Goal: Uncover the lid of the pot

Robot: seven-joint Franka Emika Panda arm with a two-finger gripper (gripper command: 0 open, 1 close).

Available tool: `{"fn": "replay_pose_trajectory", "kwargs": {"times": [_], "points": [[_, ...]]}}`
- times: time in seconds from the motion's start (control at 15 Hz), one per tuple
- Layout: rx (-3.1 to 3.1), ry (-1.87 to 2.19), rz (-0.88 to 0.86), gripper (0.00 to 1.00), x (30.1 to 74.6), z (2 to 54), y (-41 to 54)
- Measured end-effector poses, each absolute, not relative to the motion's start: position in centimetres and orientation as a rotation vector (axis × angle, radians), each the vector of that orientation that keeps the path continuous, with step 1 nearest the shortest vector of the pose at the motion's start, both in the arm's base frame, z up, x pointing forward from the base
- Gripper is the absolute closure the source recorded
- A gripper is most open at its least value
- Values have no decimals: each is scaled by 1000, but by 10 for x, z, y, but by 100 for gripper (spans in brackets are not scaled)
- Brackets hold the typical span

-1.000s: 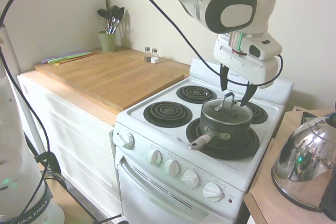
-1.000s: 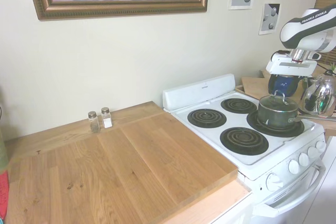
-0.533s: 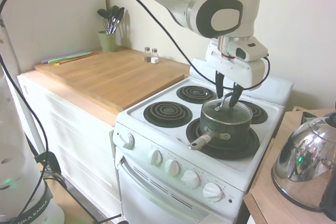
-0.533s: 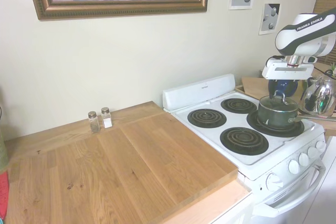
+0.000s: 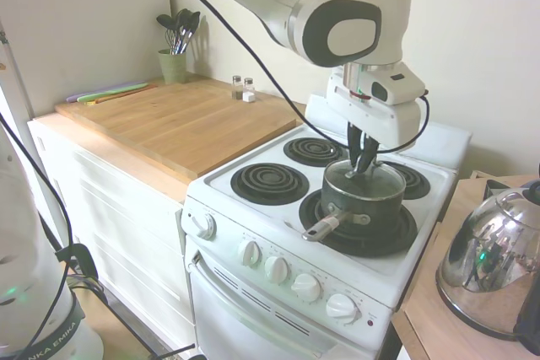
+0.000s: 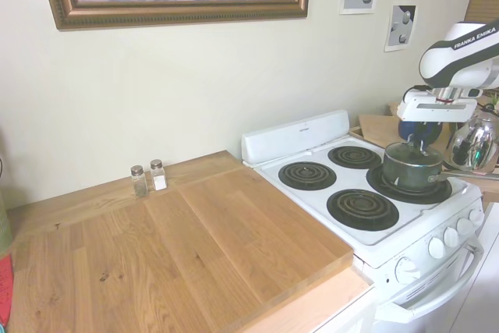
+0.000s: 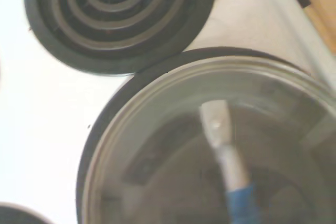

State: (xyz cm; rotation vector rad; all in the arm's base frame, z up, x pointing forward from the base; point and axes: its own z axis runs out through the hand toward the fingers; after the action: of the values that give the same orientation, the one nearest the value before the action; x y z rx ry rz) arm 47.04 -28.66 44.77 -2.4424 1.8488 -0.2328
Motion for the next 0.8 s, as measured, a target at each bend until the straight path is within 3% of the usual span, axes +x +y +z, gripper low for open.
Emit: {"fn": "replay_pose_trajectory", "kwargs": {"times": [0.8], "points": [[-2532, 1822, -383, 100, 455, 478, -287]]}}
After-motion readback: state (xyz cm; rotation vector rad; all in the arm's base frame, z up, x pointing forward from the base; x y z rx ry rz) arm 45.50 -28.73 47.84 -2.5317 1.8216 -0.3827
